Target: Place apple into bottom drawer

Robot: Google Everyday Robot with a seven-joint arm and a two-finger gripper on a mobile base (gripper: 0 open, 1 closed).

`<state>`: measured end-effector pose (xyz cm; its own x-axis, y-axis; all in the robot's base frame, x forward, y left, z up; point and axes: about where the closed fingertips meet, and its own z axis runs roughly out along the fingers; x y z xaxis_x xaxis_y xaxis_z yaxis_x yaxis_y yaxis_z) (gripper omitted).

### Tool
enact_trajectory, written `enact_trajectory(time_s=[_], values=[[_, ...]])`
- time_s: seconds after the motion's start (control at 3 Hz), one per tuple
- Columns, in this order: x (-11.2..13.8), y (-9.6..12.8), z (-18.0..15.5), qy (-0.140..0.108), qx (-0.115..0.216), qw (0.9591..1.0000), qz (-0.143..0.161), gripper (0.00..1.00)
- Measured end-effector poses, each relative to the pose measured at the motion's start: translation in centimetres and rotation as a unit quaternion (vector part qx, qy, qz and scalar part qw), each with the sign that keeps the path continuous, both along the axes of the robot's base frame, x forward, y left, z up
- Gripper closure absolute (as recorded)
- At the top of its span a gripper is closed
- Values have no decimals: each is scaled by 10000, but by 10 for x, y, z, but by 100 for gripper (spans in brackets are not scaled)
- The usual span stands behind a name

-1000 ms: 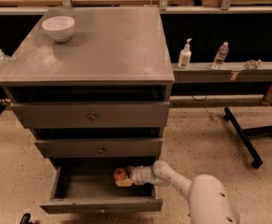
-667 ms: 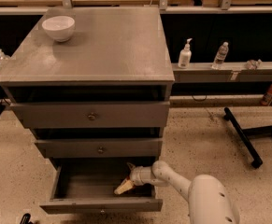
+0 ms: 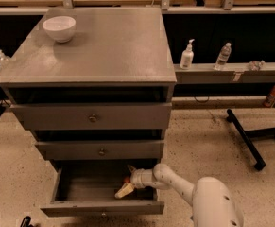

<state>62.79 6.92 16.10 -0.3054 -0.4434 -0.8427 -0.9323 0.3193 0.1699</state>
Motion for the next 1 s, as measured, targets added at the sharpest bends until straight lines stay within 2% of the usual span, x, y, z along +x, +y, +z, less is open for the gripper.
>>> enact_trajectory(time_s=[0.67, 1.0], values=[[-15, -15, 38, -437, 36, 9990, 88, 0], [-19, -17, 40, -452, 54, 9989, 91, 0]])
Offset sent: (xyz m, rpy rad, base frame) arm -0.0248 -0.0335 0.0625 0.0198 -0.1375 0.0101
